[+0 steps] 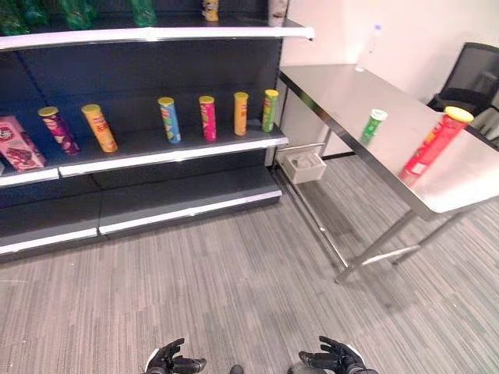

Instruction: Put the goods on the table back onto the shelves and tidy them up.

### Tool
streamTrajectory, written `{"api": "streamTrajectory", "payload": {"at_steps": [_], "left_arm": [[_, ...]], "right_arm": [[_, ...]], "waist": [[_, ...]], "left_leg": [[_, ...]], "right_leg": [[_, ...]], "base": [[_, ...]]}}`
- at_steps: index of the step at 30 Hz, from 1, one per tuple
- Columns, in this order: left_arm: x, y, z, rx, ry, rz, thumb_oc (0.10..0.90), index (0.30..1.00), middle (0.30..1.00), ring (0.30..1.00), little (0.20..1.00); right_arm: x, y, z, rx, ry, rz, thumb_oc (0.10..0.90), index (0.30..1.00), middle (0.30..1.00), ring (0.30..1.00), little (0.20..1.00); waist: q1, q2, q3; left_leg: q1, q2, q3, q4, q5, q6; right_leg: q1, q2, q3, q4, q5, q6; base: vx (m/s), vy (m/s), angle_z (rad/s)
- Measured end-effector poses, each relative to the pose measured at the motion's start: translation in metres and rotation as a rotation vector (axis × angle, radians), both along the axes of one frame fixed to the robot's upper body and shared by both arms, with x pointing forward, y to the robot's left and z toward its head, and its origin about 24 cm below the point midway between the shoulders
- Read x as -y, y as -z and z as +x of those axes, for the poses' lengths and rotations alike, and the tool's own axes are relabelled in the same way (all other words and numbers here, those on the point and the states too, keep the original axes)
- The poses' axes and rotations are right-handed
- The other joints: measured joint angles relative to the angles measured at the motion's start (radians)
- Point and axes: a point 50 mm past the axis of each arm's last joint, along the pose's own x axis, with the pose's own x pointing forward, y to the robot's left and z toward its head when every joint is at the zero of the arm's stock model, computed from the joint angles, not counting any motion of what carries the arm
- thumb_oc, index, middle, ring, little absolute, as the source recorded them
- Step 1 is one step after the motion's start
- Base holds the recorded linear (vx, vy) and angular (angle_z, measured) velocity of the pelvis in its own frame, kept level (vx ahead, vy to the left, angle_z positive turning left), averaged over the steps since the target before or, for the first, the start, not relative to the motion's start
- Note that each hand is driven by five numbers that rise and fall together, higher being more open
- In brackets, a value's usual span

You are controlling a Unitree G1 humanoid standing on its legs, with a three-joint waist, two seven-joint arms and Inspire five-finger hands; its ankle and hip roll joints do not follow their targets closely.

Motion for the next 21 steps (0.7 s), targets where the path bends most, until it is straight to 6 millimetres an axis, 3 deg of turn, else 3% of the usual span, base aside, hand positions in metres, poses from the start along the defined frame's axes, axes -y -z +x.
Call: {"api": "streamTrajectory", "payload": {"at_steps": [3,4,5,7,10,11,13,14,17,19,21], "left_arm": [[-0.001,0.001,-0.004,-0.011,-0.003,0.013,0.8,0.9,0.9,0.9,0.9],[-0.001,0.001,-0.004,-0.01,-0.003,0.015,0.8,0.9,0.9,0.9,0.9],[0.001,0.001,-0.004,-0.008,-0.022,0.01,0.8,0.9,0.9,0.9,0.9],[0.0,0.001,-0.003,-0.007,-0.016,0.015,0.8,0.9,0.9,0.9,0.9],[0.004,0.002,-0.003,-0.01,0.014,0.011,0.8,0.9,0.9,0.9,0.9],[0.005,0.002,-0.002,-0.007,0.019,0.01,0.8,0.9,0.9,0.9,0.9],[0.001,0.001,-0.004,-0.009,0.036,0.026,0.8,0.9,0.9,0.9,0.9],[0.009,0.002,-0.004,-0.003,0.036,0.006,0.8,0.9,0.9,0.9,0.9],[0.023,0.004,0.0,0.014,0.035,-0.034,0.8,0.9,0.9,0.9,0.9],[0.029,0.004,0.004,0.033,0.042,-0.052,0.8,0.9,0.9,0.9,0.9],[0.031,0.003,0.007,0.044,0.044,-0.056,0.8,0.9,0.9,0.9,0.9]], "right_arm": [[0.0,0.001,-0.003,-0.007,0.006,0.002,0.8,0.9,0.9,0.9,0.9],[0.0,0.001,-0.002,-0.003,0.013,0.005,0.8,0.9,0.9,0.9,0.9],[0.0,-0.002,0.007,0.017,0.011,0.001,0.8,0.9,0.9,0.9,0.9],[-0.001,-0.003,0.009,0.023,0.009,0.001,0.8,0.9,0.9,0.9,0.9],[0.002,0.004,-0.011,-0.036,0.027,-0.004,0.8,0.9,0.9,0.9,0.9],[0.004,0.008,-0.02,-0.077,0.035,-0.009,0.8,0.9,0.9,0.9,0.9],[0.002,0.01,-0.028,-0.098,0.036,-0.004,0.8,0.9,0.9,0.9,0.9],[0.008,0.008,-0.022,-0.086,0.035,-0.024,0.8,0.9,0.9,0.9,0.9],[0.015,0.003,-0.01,-0.053,0.037,-0.043,0.8,0.9,0.9,0.9,0.9],[0.017,0.003,-0.011,-0.057,0.036,-0.048,0.8,0.9,0.9,0.9,0.9],[0.018,0.003,-0.011,-0.059,0.023,-0.055,0.8,0.9,0.9,0.9,0.9]], "waist": [[0.0,0.004,0.007],[0.004,0.005,0.006],[-0.002,0.009,0.01],[-0.016,0.012,0.018],[-0.027,-0.009,0.014],[-0.029,-0.014,0.013],[-0.025,-0.041,-0.014],[-0.021,-0.018,-0.033],[-0.027,-0.011,-0.04],[-0.026,-0.012,-0.046],[-0.022,-0.007,-0.048]], "left_leg": [[0.055,0.001,-0.021,-0.029,-0.008,0.014],[0.056,0.002,-0.021,-0.029,-0.016,0.014],[0.041,0.021,-0.014,-0.006,-0.074,0.004],[0.061,0.036,-0.017,-0.011,-0.07,-0.008],[0.15,0.064,-0.028,-0.029,-0.109,-0.053],[0.195,0.094,-0.048,-0.029,-0.142,-0.097],[0.227,0.118,-0.055,-0.029,-0.171,-0.139],[0.224,0.174,-0.038,-0.003,-0.172,-0.179],[0.171,0.206,-0.048,0.14,-0.17,-0.203],[0.117,0.217,-0.059,0.299,-0.169,-0.216],[0.059,0.227,-0.125,0.444,-0.145,-0.26]], "right_leg": [[0.02,0.01,-0.006,0.002,0.067,-0.023],[0.02,0.01,-0.007,-0.024,0.08,-0.018],[0.018,0.01,-0.09,-0.177,0.121,0.015],[0.01,0.001,-0.117,-0.23,0.169,0.027],[0.039,-0.034,-0.112,-0.201,0.213,0.018],[0.073,-0.028,-0.111,-0.162,0.23,0.017],[0.118,-0.005,-0.112,-0.182,0.244,-0.008],[0.139,0.059,-0.113,-0.21,0.252,-0.059],[0.159,0.109,-0.118,-0.222,0.22,-0.105],[0.184,0.146,-0.11,-0.222,0.188,-0.146],[0.206,0.182,-0.097,-0.221,0.164,-0.183]], "base": [[0.32,-0.115,0.17],[0.68,-0.334,-0.19],[0.23,-0.184,-0.27],[0.15,-0.14,0.04],[0.29,-0.342,0.26],[0.22,-0.312,0.28],[0.16,-0.358,0.1],[0.12,-0.378,-0.22],[0.07,-0.273,-0.24],[0.05,-0.218,-0.29],[0.03,-0.169,-0.28]]}}
